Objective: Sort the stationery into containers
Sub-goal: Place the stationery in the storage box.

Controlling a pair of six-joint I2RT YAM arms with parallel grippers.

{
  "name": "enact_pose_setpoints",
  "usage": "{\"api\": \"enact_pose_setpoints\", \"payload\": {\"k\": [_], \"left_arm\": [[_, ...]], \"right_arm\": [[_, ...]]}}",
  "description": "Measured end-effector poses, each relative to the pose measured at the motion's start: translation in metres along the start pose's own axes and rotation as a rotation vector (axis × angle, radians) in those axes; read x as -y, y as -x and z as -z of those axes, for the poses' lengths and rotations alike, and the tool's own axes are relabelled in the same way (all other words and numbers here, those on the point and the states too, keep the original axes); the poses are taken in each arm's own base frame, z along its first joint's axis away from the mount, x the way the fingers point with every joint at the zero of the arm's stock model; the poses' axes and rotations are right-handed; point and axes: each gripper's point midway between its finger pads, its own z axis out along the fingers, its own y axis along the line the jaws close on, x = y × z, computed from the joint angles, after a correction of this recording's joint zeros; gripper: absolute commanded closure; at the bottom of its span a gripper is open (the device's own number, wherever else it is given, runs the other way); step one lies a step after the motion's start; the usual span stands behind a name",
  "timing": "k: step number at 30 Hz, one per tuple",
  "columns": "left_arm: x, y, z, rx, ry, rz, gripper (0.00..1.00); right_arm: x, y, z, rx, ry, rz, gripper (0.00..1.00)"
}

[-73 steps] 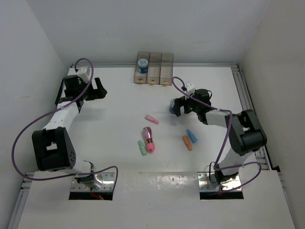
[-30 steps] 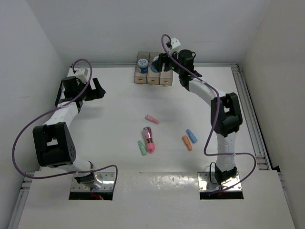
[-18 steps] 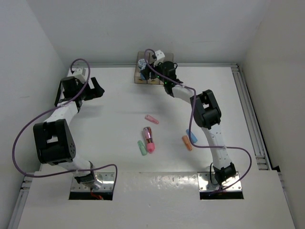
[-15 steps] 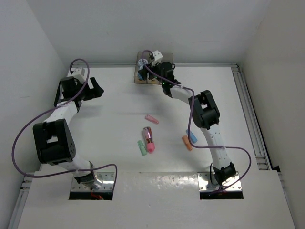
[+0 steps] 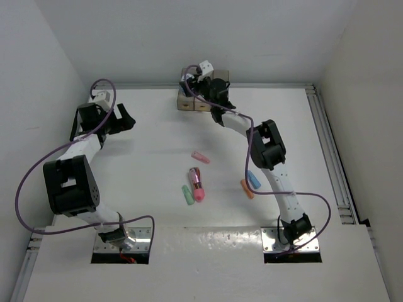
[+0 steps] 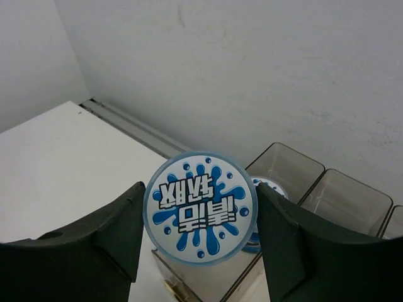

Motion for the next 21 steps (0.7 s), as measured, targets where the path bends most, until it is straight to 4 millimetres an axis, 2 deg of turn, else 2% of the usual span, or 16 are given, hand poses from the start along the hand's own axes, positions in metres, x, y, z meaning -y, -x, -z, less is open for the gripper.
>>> {"api": "enact_pose_setpoints", "payload": {"k": [2, 13, 15, 16, 18, 19, 21], "left_arm": [[-0.002, -0.002, 0.001, -0.004, 0.002, 0.002, 0.00], [-0.010, -0.006, 0.000, -0.017, 0.009, 0.013, 0.00], [-0.011, -0.010, -0.002, -0.028, 0.008, 0.018, 0.00], [-0.011, -0.012, -0.003, -0.032, 0.007, 0.019, 0.00], [-0.012, -0.013, -0.003, -0.036, 0.006, 0.019, 0.00], [-0.011, -0.013, -0.003, -0.037, 0.005, 0.019, 0.00], [-0.011, -0.013, -0.003, -0.038, 0.003, 0.016, 0.00]], "right_arm": [[0.001, -0.006, -0.003, 0.004, -0.006, 0.011, 1.00], [0.003, -0.078, -0.002, -0.102, -0.011, 0.008, 0.99], [0.003, -0.082, -0.002, -0.115, -0.012, 0.006, 0.85], [0.004, -0.082, -0.002, -0.118, -0.014, 0.005, 0.65], [0.005, -0.078, -0.004, -0.110, -0.019, 0.006, 0.48], [0.005, -0.076, -0.005, -0.105, -0.022, 0.006, 0.36], [0.007, -0.074, -0.006, -0.102, -0.032, 0.004, 0.32]]}}
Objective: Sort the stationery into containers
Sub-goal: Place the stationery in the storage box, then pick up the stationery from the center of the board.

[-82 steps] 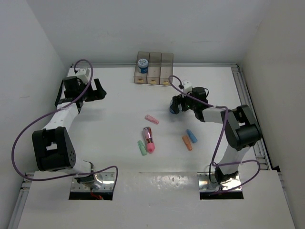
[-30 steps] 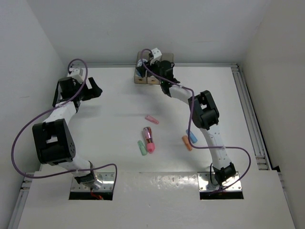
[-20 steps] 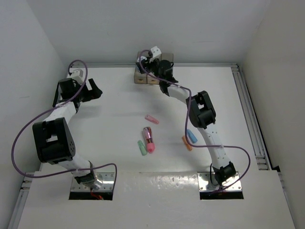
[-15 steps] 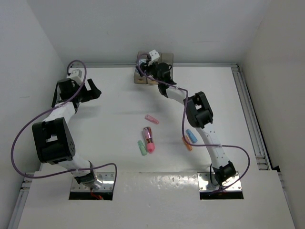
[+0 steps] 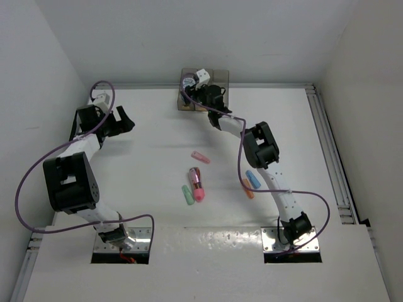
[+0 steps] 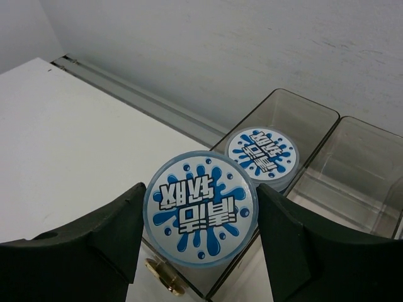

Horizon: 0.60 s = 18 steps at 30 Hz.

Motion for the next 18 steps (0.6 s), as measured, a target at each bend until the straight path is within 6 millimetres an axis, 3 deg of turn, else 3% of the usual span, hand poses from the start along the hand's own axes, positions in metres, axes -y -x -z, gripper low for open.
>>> {"api": "enact_pose_setpoints", "payload": {"k": [3, 6, 8, 11, 14, 18], "left_arm": [[0.000, -0.001, 0.000, -0.005, 0.000, -0.004, 0.00], [0.001, -0.001, 0.002, -0.008, -0.002, -0.007, 0.00], [0.002, 0.000, 0.004, -0.011, -0.002, -0.008, 0.00], [0.008, 0.010, 0.013, 0.011, -0.007, -0.024, 0.00], [0.017, 0.026, 0.029, 0.056, -0.019, -0.068, 0.00], [0.037, 0.044, 0.054, 0.115, -0.047, -0.174, 0.01]], "right_arm": [[0.000, 0.001, 0.000, 0.001, -0.004, -0.015, 0.28], [-0.001, 0.010, 0.000, 0.011, -0.001, -0.024, 0.17], [-0.002, 0.027, 0.000, 0.028, 0.002, -0.024, 0.14], [-0.003, 0.065, 0.008, 0.057, 0.007, -0.014, 0.23], [-0.003, 0.112, 0.037, 0.061, 0.013, -0.022, 0.45], [0.006, 0.174, 0.108, 0.019, 0.020, -0.042, 0.55]]}}
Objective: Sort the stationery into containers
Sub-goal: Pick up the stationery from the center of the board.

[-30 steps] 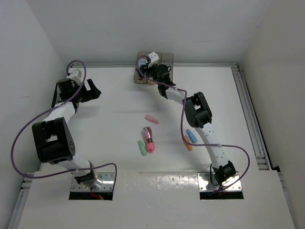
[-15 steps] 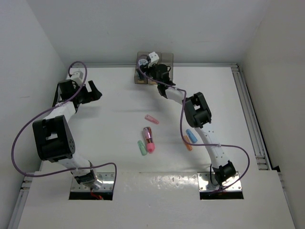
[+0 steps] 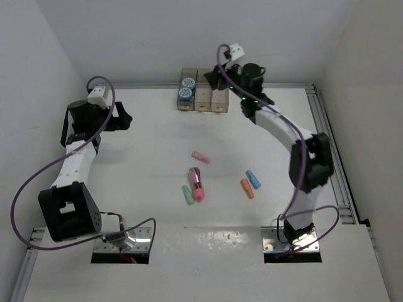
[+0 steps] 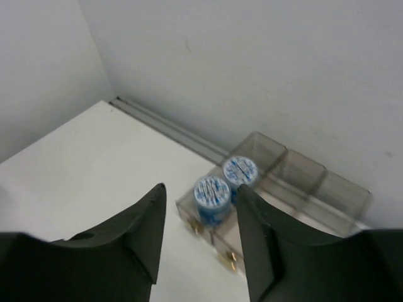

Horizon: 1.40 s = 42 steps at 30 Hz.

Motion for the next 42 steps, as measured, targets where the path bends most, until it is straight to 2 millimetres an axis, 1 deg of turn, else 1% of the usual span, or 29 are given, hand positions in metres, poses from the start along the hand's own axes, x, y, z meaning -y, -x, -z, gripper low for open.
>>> {"api": "enact_pose_setpoints", "payload": {"k": [2, 3, 4, 5, 6, 7, 8, 11, 13, 15, 16, 17, 18, 20, 21, 22, 24, 26, 30, 35, 37, 40, 42], "left_arm": [[0.013, 0.006, 0.010, 0.020, -0.024, -0.065, 0.02], [0.019, 0.006, 0.015, 0.024, -0.034, -0.090, 0.02], [0.025, 0.003, 0.019, 0.025, -0.048, -0.115, 0.02], [0.030, -0.002, 0.022, 0.022, -0.058, -0.132, 0.02], [0.034, -0.010, 0.026, 0.010, -0.071, -0.143, 0.02], [0.035, -0.015, 0.028, 0.002, -0.074, -0.147, 0.02], [0.036, -0.024, 0.030, -0.011, -0.075, -0.150, 0.02], [0.036, -0.049, 0.035, -0.067, -0.080, -0.132, 0.02], [0.037, -0.060, 0.037, -0.097, -0.084, -0.122, 0.02], [0.038, -0.068, 0.042, -0.116, -0.085, -0.126, 0.01], [0.039, -0.069, 0.045, -0.118, -0.084, -0.130, 0.01], [0.039, -0.070, 0.049, -0.117, -0.082, -0.139, 0.01], [0.040, -0.071, 0.053, -0.114, -0.078, -0.152, 0.01], [0.041, -0.070, 0.061, -0.103, -0.067, -0.173, 0.00], [0.041, -0.070, 0.064, -0.099, -0.061, -0.183, 0.00], [0.040, -0.070, 0.067, -0.093, -0.054, -0.193, 0.00], [0.039, -0.070, 0.071, -0.087, -0.038, -0.207, 0.00], [0.036, -0.073, 0.073, -0.092, -0.023, -0.207, 0.00], [0.032, -0.080, 0.073, -0.115, 0.000, -0.198, 0.00], [0.028, -0.083, 0.071, -0.127, 0.020, -0.177, 0.00], [0.027, -0.085, 0.070, -0.135, 0.028, -0.163, 0.00], [0.025, -0.086, 0.069, -0.138, 0.035, -0.146, 0.00], [0.025, -0.085, 0.067, -0.133, 0.037, -0.138, 0.00]], "right_arm": [[0.013, 0.024, 0.046, -0.037, -0.007, 0.007, 0.57], [0.018, 0.030, 0.067, -0.061, -0.010, 0.016, 0.58], [0.025, 0.030, 0.087, -0.095, -0.022, 0.021, 0.58], [0.029, 0.023, 0.110, -0.146, -0.030, 0.024, 0.58], [0.029, 0.006, 0.133, -0.215, -0.030, 0.020, 0.58], [0.026, -0.006, 0.143, -0.259, -0.023, 0.014, 0.58], [0.021, -0.025, 0.154, -0.324, -0.006, 0.010, 0.58], [-0.018, -0.110, 0.187, -0.581, 0.084, -0.043, 0.56], [-0.043, -0.158, 0.204, -0.737, 0.142, -0.071, 0.53], [-0.066, -0.195, 0.215, -0.858, 0.190, -0.079, 0.51], [-0.074, -0.207, 0.218, -0.896, 0.203, -0.078, 0.50], [-0.082, -0.218, 0.220, -0.928, 0.213, -0.077, 0.48], [-0.092, -0.228, 0.223, -0.963, 0.222, -0.089, 0.43], [-0.102, -0.236, 0.224, -1.001, 0.220, -0.116, 0.36], [-0.107, -0.238, 0.223, -1.010, 0.213, -0.135, 0.32], [-0.112, -0.238, 0.223, -1.014, 0.206, -0.161, 0.23], [-0.121, -0.237, 0.223, -1.018, 0.198, -0.205, 0.17], [-0.131, -0.236, 0.223, -1.025, 0.188, -0.261, 0.15], [-0.152, -0.229, 0.229, -1.050, 0.167, -0.349, 0.16], [-0.180, -0.227, 0.240, -1.087, 0.139, -0.330, 0.16], [-0.189, -0.231, 0.245, -1.099, 0.119, -0.311, 0.16], [-0.200, -0.244, 0.259, -1.132, 0.083, -0.274, 0.17], [-0.203, -0.253, 0.270, -1.155, 0.067, -0.240, 0.17]]}}
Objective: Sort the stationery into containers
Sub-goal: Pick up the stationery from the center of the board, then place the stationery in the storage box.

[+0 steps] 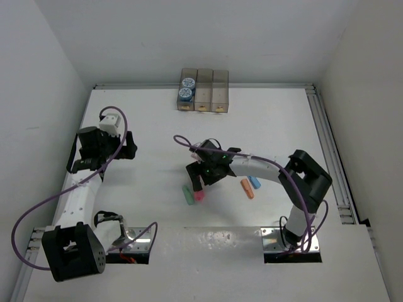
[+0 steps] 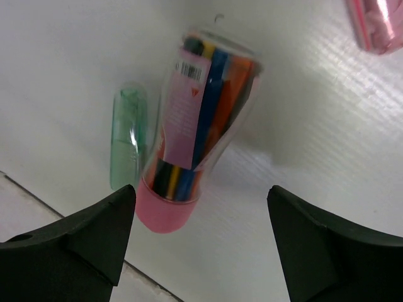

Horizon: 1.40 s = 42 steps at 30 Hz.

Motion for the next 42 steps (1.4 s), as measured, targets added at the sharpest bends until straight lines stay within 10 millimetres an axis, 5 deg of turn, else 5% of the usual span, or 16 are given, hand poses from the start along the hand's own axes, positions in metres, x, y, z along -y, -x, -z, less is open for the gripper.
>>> {"api": "enact_pose_setpoints", "payload": {"k": [3, 11, 22, 29, 32, 39, 42], "left_arm": [[0.000, 0.000, -0.002, 0.001, -0.001, 0.012, 0.00], [0.000, 0.002, -0.005, 0.008, -0.004, 0.025, 0.00], [-0.002, -0.005, -0.014, -0.020, -0.009, 0.038, 0.00], [-0.003, -0.008, -0.020, -0.045, -0.018, 0.049, 0.00], [-0.003, -0.001, -0.022, -0.034, -0.027, 0.045, 0.00], [-0.003, 0.011, -0.025, -0.004, -0.036, 0.046, 0.00], [-0.003, 0.007, -0.029, -0.015, -0.041, 0.061, 0.00]], "right_arm": [[0.001, -0.010, -0.005, -0.011, -0.037, 0.018, 0.20], [0.011, 0.007, -0.014, 0.065, -0.097, 0.023, 0.42], [0.025, 0.021, -0.027, 0.117, -0.053, 0.047, 0.96], [0.058, 0.033, -0.013, 0.080, 0.028, -0.005, 1.00], [0.068, 0.068, 0.005, 0.138, 0.056, -0.031, 1.00], [0.111, 0.242, 0.092, 0.600, 0.041, -0.045, 1.00], [0.137, 0.299, 0.116, 0.789, 0.023, -0.037, 1.00]]}}
